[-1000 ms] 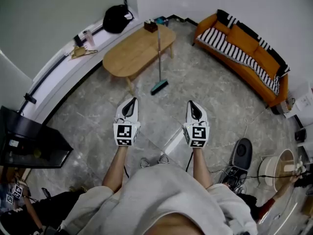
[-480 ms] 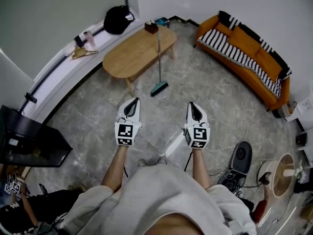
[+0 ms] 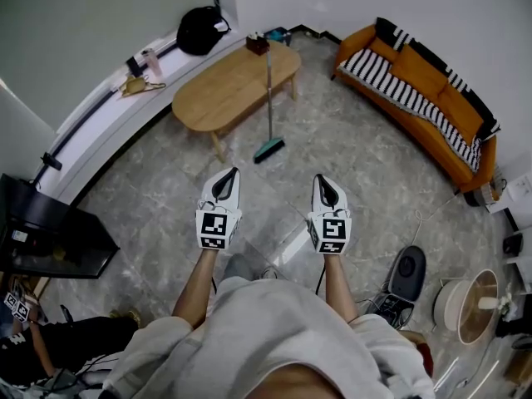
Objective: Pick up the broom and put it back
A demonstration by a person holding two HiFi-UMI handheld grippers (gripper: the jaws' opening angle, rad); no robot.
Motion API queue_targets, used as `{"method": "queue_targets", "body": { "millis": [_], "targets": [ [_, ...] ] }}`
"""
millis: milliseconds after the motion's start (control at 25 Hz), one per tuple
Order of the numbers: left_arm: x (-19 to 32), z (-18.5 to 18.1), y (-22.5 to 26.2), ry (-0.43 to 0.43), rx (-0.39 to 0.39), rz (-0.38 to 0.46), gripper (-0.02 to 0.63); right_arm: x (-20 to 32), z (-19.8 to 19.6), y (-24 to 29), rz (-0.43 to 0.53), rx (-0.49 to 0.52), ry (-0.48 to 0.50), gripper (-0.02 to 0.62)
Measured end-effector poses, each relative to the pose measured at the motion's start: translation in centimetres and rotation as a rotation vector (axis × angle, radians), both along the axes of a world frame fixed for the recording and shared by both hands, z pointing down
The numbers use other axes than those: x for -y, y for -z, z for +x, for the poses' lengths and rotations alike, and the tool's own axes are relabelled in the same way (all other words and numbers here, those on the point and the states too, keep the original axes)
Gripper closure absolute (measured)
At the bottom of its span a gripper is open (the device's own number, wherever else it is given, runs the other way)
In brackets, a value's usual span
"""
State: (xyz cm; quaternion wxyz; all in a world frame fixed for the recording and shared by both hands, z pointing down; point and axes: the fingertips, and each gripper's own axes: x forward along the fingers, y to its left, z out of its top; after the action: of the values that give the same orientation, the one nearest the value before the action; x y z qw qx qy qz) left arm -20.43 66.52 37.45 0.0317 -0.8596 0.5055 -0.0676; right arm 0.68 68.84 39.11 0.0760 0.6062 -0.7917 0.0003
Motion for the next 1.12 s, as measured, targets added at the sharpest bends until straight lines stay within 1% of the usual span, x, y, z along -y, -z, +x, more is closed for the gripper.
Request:
{"method": "queue_targets", "body": {
  "millis": [280, 480, 680, 840, 960, 1120],
  "targets": [
    [2.1, 0.6, -1.0, -0.005, 0.002, -0.016, 0.611, 1.8, 0.2, -0.7, 0.001, 0.004, 0.005, 0.595],
    [5.6, 1.1, -1.8, -0.022, -0.009, -0.022, 0.611, 5.0, 0.2, -1.1, 0.001, 0.002, 0.004, 0.595],
    [10.8, 1.6, -2.1, -0.041, -0.021, -0.031, 0.611, 9.9, 0.5, -0.6, 0.004, -0.004, -0.007, 0.595],
    [16.0, 1.7, -2.0, -0.064, -0.033, -0.03, 0.611, 14.9, 0.2, 0.1, 0.012, -0.021, -0.014, 0.595],
    [20.3, 1.2, -1.7, -0.08, -0.041, -0.04, 0.611, 18.9, -0.6, 0.9, 0.012, -0.031, -0.021, 0.595],
    [26.2, -0.1, -0.5, -0.1, -0.051, -0.026, 0.611, 24.6, -1.9, 2.3, 0.024, -0.044, -0.04, 0.595]
  ]
}}
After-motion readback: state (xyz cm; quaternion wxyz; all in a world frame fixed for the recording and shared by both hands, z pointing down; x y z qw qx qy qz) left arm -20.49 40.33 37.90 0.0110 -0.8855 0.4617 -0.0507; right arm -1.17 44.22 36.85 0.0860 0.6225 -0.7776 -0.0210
